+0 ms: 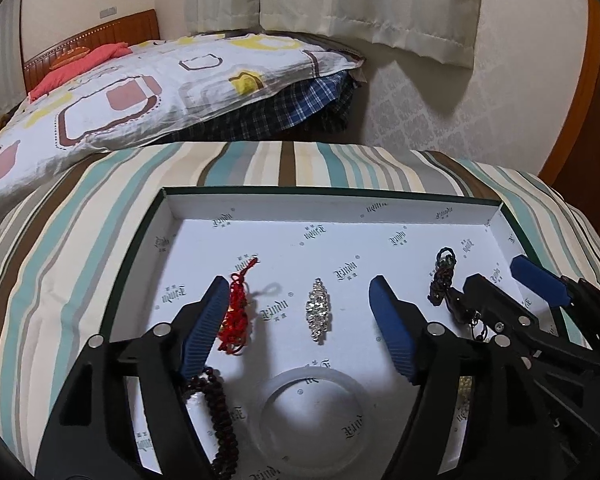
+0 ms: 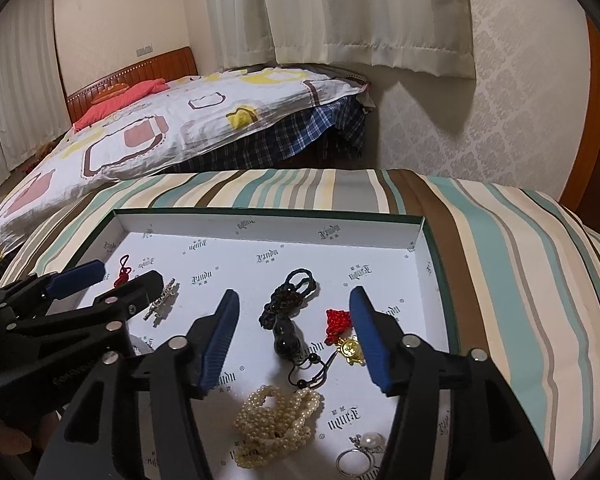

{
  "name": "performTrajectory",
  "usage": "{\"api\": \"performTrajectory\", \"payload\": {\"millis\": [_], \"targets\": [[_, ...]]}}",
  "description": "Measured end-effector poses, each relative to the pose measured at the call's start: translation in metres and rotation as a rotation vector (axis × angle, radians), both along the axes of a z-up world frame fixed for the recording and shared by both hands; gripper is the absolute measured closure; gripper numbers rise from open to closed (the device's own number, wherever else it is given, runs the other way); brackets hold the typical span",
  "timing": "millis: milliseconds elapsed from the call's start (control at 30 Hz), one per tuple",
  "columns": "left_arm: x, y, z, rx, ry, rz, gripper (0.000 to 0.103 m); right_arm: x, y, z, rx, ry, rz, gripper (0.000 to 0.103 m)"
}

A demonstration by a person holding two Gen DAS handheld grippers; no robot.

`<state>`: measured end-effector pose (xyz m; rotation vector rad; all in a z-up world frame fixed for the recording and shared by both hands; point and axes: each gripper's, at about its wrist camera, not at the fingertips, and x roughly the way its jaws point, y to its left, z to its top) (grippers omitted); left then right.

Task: Organize jewelry
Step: 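Open both tools to release the brooch and pendant in the box, then move the left tool to the gold chain while the right tool approaches the pearl brooch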

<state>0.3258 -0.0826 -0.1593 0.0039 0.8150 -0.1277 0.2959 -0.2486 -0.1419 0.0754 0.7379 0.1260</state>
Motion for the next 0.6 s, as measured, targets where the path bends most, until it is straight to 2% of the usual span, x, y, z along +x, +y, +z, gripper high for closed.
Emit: {"api": "performTrajectory", "payload": {"millis": [100, 233, 600], "targets": [[-0.004, 0.002, 0.003, 0.005, -0.008, 0.006, 0.029, -0.003, -0.001, 0.004, 0.001, -0.008, 0.000, 0.038], [-0.013, 0.005, 0.009, 0.003, -0.021, 0.014, 0.028, -0.011, -0.004, 0.012, 0.005, -0.025, -0.004, 0.035], [-0.065, 0.018, 0.050, -0.045, -0.125, 0.033, 0.027, -0.055, -0.021, 0.042, 0.015, -0.086, -0.022, 0.033]]}}
